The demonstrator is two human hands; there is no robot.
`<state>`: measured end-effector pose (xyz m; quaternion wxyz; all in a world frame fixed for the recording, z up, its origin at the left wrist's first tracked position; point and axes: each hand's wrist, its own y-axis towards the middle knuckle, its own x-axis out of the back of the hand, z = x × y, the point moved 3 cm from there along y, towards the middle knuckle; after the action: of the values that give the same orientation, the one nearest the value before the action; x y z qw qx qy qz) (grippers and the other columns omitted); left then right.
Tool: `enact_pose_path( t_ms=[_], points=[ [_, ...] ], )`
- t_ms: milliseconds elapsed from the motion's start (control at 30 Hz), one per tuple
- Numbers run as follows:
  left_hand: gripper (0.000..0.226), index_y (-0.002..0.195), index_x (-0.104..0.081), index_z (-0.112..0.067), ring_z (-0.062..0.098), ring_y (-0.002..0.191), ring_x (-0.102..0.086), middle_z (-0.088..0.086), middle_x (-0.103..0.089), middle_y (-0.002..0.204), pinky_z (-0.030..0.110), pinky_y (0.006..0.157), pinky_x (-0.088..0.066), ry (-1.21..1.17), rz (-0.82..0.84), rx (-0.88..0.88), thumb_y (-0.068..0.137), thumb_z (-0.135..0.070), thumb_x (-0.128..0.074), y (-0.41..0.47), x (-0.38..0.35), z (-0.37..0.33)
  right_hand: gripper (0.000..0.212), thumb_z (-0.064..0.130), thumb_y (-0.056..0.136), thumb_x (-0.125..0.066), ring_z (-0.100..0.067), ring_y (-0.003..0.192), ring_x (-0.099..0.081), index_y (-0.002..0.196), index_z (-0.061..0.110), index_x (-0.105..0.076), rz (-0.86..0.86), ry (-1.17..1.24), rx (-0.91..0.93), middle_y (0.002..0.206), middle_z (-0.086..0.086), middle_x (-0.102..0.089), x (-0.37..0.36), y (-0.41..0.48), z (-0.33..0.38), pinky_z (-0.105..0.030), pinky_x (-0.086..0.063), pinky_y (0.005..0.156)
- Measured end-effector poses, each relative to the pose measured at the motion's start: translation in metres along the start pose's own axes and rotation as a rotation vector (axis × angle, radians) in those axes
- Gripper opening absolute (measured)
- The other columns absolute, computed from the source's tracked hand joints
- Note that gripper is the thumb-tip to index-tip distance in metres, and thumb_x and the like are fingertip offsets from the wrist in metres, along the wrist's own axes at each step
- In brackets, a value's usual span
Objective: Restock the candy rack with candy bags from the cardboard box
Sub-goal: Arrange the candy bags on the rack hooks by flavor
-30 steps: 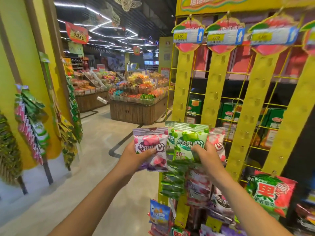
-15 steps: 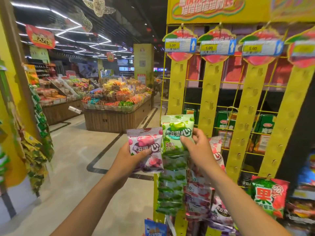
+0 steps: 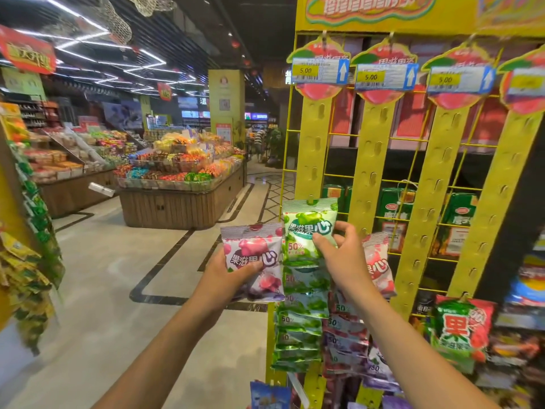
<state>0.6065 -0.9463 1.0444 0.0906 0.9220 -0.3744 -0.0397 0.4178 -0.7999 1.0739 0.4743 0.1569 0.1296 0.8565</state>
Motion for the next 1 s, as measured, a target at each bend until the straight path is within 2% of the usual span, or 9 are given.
enact_pose_path(
  t_ms=[167, 267, 333, 400, 533, 767, 867, 933, 1000],
  points=[
    [0.041, 0.132, -0.059, -0.023, 0.023, 0.098, -0.079, 0.001, -0.079, 0.112, 0.039, 0.082, -0.064, -0.027, 0.035, 0.018, 0.094, -0.020, -0.075, 0.000, 0.000, 0.005, 0.040, 0.029, 0.096, -0.070, -0.006, 0.086, -0.072, 0.128, 0.025, -0.046, -0.016, -0.041, 0.013, 0.107, 0.009, -0.072, -0.002, -0.006, -0.004, -0.037, -0.062, 0.077],
    [0.038, 0.129, -0.060, -0.026, 0.021, 0.097, -0.079, -0.001, -0.080, 0.111, 0.036, 0.079, -0.064, -0.032, 0.040, 0.024, 0.095, -0.019, -0.075, 0.001, 0.000, 0.008, 0.035, 0.027, 0.097, -0.069, 0.012, 0.082, -0.065, 0.123, 0.025, -0.047, -0.049, -0.148, 0.071, 0.105, 0.014, -0.067, -0.002, -0.011, -0.004, -0.013, -0.054, 0.065],
    [0.040, 0.130, -0.060, -0.027, 0.021, 0.097, -0.079, 0.000, -0.079, 0.114, 0.038, 0.081, -0.064, -0.030, 0.039, 0.034, 0.094, -0.020, -0.075, 0.001, 0.001, 0.010, 0.033, 0.029, 0.097, -0.069, 0.014, 0.081, -0.061, 0.122, 0.024, -0.048, -0.085, -0.268, 0.123, 0.101, 0.018, -0.061, 0.000, -0.014, -0.001, -0.006, -0.047, 0.061],
    [0.040, 0.131, -0.060, -0.025, 0.020, 0.096, -0.079, 0.000, -0.080, 0.112, 0.034, 0.076, -0.064, -0.036, 0.044, 0.043, 0.094, -0.019, -0.075, 0.001, 0.001, 0.012, 0.035, 0.036, 0.096, -0.068, 0.007, 0.084, -0.060, 0.123, 0.024, -0.049, -0.110, -0.372, 0.158, 0.101, 0.018, -0.061, 0.000, -0.017, 0.001, -0.011, -0.047, 0.060],
    [0.037, 0.126, -0.060, -0.027, 0.018, 0.093, -0.079, -0.005, -0.081, 0.105, 0.027, 0.067, -0.063, -0.058, 0.052, 0.047, 0.094, -0.018, -0.075, 0.000, 0.002, 0.014, 0.040, 0.046, 0.095, -0.067, -0.011, 0.094, -0.056, 0.123, 0.023, -0.050, -0.144, -0.512, 0.195, 0.107, 0.011, -0.054, -0.002, -0.020, -0.002, -0.027, -0.048, 0.074],
    [0.036, 0.121, -0.060, -0.032, 0.020, 0.098, -0.079, -0.004, -0.080, 0.108, 0.038, 0.082, -0.064, -0.077, 0.103, 0.048, 0.092, -0.017, -0.076, -0.005, 0.004, 0.016, 0.052, 0.049, 0.093, -0.067, -0.014, 0.100, -0.053, 0.133, 0.019, -0.052, -0.151, -0.597, 0.164, 0.110, 0.008, -0.052, -0.002, -0.023, -0.003, -0.029, -0.044, 0.080],
    [0.036, 0.118, -0.059, -0.036, 0.018, 0.096, -0.079, -0.007, -0.080, 0.106, 0.035, 0.077, -0.065, -0.080, 0.122, 0.046, 0.093, -0.017, -0.076, -0.006, 0.005, 0.018, 0.058, 0.050, 0.093, -0.066, -0.015, 0.111, -0.054, 0.141, 0.021, -0.052, -0.147, -0.602, 0.154, 0.119, 0.007, -0.056, 0.001, -0.029, -0.002, -0.034, -0.049, 0.092],
    [0.034, 0.113, -0.058, -0.039, 0.016, 0.094, -0.079, -0.008, -0.080, 0.103, 0.029, 0.071, -0.064, -0.082, 0.132, 0.042, 0.093, -0.017, -0.076, -0.007, 0.004, 0.018, 0.060, 0.049, 0.094, -0.066, -0.017, 0.124, -0.051, 0.145, 0.022, -0.049, -0.139, -0.620, 0.149, 0.132, 0.005, -0.055, 0.004, -0.037, -0.002, -0.038, -0.047, 0.103],
    [0.034, 0.116, -0.059, -0.037, 0.016, 0.095, -0.079, -0.006, -0.080, 0.105, 0.030, 0.075, -0.064, -0.076, 0.163, 0.046, 0.094, -0.018, -0.076, -0.008, 0.001, 0.017, 0.065, 0.050, 0.095, -0.065, -0.019, 0.134, -0.045, 0.150, 0.023, -0.045, -0.136, -0.642, 0.133, 0.144, 0.004, -0.050, 0.007, -0.045, -0.005, -0.041, -0.042, 0.111]
  ],
)
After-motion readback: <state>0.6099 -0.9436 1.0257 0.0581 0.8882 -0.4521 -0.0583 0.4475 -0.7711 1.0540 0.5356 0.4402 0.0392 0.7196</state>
